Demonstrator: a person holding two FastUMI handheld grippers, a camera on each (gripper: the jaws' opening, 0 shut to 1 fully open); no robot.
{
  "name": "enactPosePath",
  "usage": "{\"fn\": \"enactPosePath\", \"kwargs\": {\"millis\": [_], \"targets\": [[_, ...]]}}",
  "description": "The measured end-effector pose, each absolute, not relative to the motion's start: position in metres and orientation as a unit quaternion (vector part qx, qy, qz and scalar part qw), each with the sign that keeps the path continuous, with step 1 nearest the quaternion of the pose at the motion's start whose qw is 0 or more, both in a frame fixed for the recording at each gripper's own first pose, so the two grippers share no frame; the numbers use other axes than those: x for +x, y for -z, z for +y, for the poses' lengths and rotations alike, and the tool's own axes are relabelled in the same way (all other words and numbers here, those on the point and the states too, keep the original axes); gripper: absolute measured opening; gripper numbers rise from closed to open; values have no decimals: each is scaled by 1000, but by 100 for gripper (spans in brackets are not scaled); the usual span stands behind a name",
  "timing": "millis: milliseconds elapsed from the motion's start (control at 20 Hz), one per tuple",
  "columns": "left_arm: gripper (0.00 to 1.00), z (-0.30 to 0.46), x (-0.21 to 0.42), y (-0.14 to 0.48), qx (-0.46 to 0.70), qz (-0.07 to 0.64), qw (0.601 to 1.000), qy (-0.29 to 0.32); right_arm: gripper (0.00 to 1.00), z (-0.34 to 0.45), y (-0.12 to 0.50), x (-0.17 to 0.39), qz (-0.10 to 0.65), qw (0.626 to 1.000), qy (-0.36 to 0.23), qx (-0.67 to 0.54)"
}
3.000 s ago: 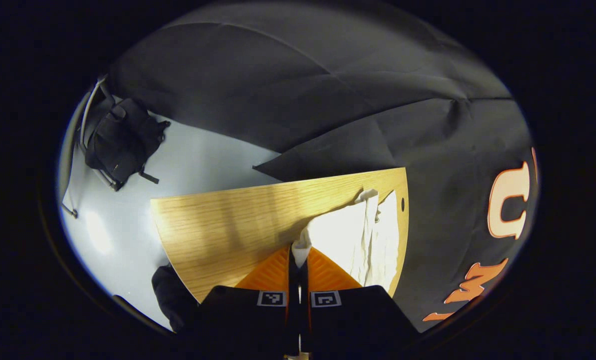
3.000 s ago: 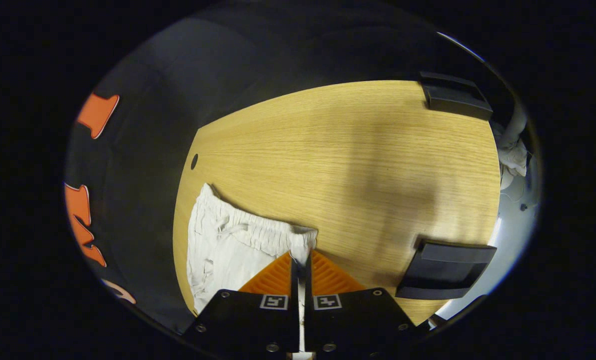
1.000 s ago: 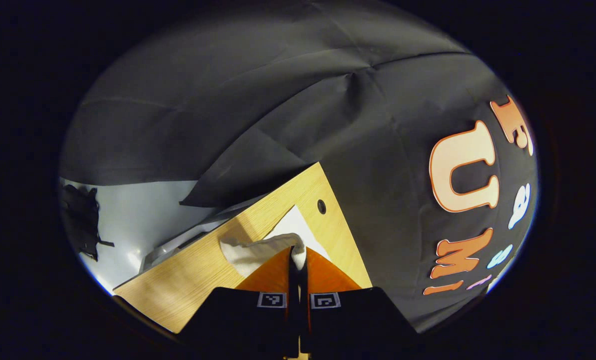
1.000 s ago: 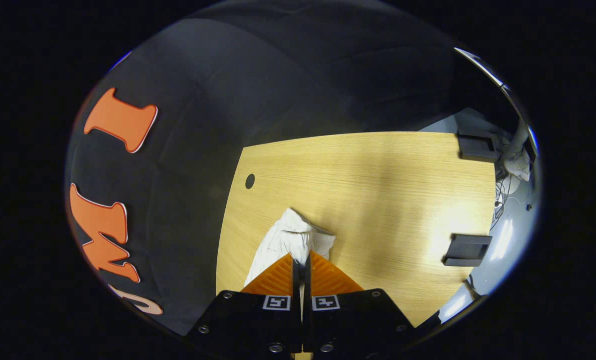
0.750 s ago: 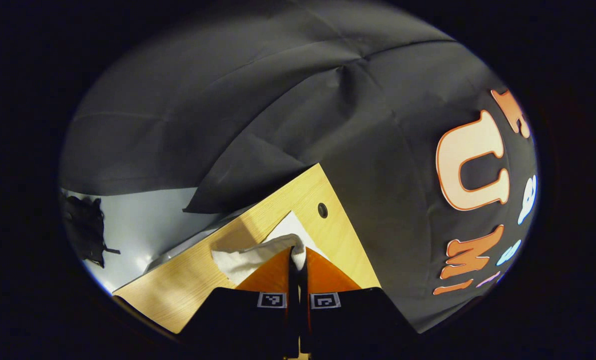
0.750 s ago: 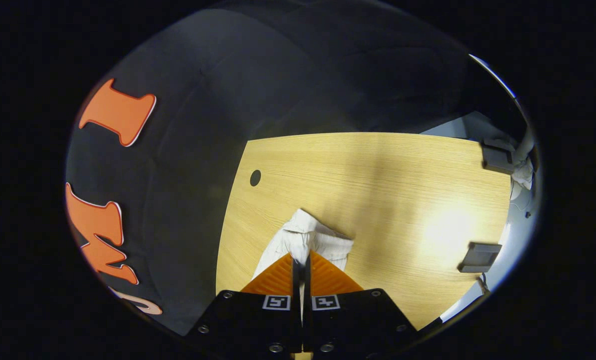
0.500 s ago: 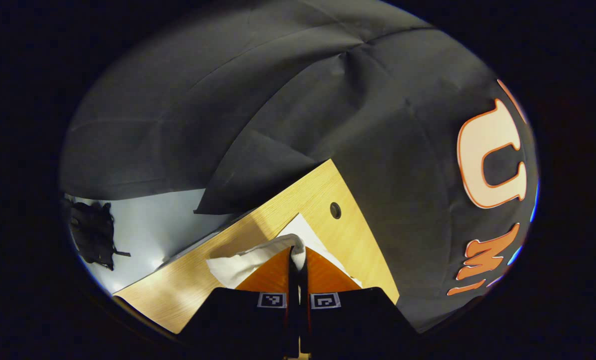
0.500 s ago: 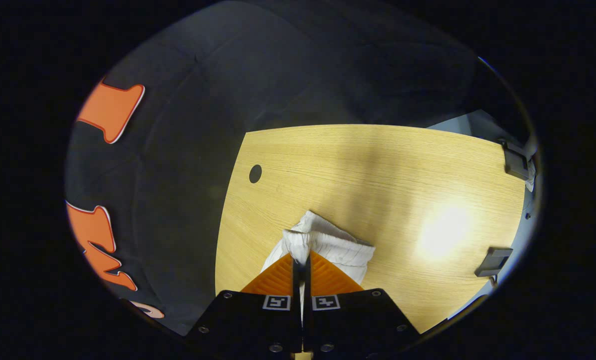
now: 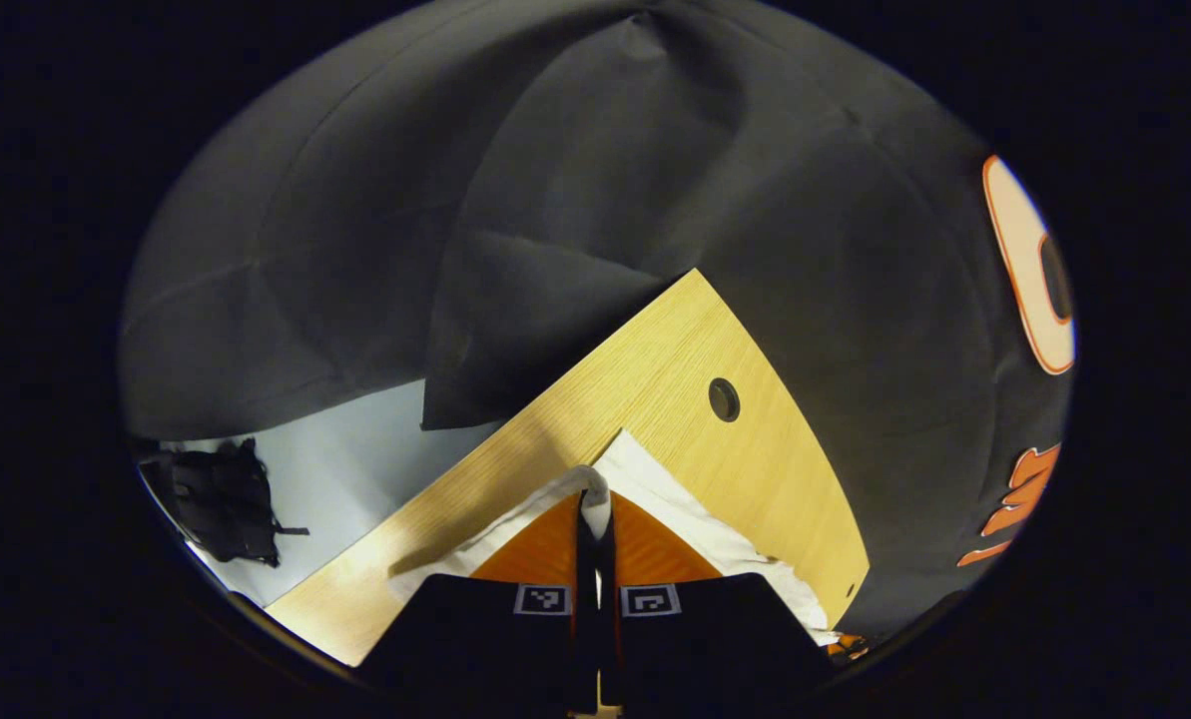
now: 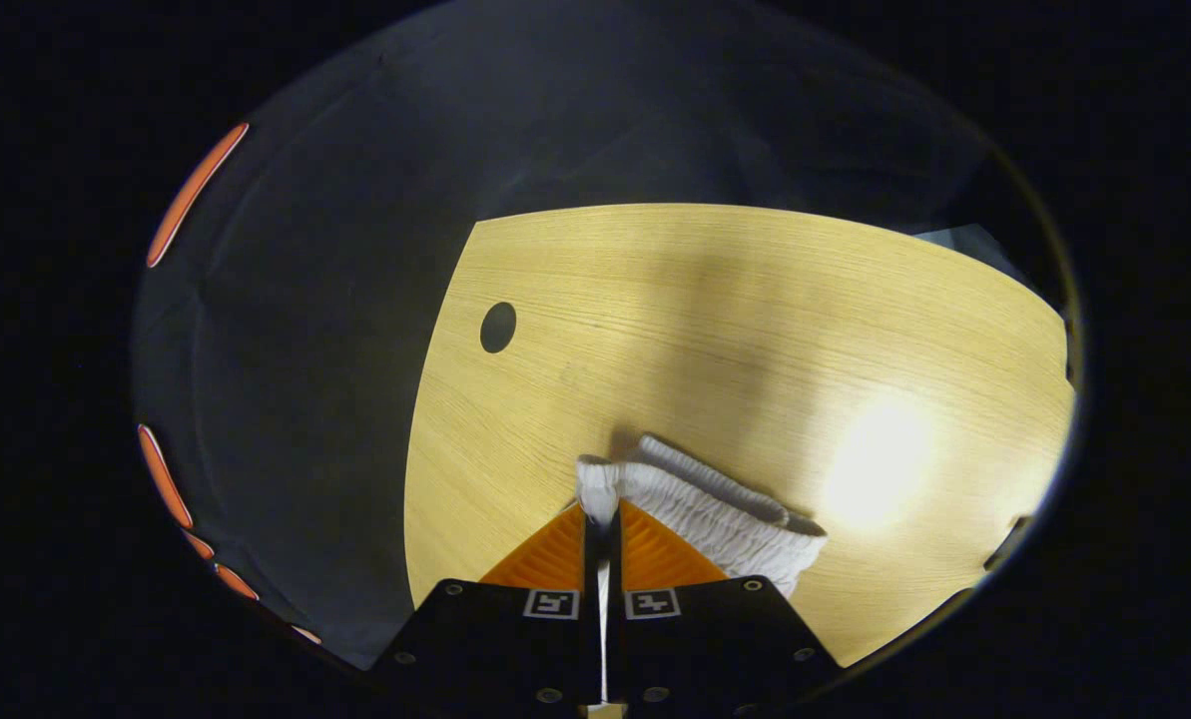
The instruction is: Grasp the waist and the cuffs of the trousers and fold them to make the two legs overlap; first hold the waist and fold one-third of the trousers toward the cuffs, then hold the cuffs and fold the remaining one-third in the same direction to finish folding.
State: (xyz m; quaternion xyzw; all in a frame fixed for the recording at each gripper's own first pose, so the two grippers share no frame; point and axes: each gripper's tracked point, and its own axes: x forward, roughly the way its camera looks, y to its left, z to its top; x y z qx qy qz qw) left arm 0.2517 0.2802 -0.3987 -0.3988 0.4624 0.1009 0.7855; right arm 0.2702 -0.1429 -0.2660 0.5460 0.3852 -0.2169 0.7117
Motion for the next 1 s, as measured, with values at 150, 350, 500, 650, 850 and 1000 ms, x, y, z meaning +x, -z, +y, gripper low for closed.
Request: {"fn": "enactPosePath", "kwargs": {"millis": [150,350,500,650,850,1000], "targets": [[6,273,266,397,-373,462,799,-91,3,-137,255,300,353,706,201,580],[21,277,276,377,-332,437,832,-79,11,-139,243,311,326,720,174,587],[48,282,273,365,-332,425,838,-89,29,-163,231,308,295,747,181,568],[77,281,270,350,-335,421,839,-85,40,-178,226,281,304,766,187,535],[99,260,253,323,-299,437,847,-50,55,-187,238,232,350,792,197,459],[100,240,248,307,-263,439,859,-26,87,-172,259,205,393,791,195,426]]}}
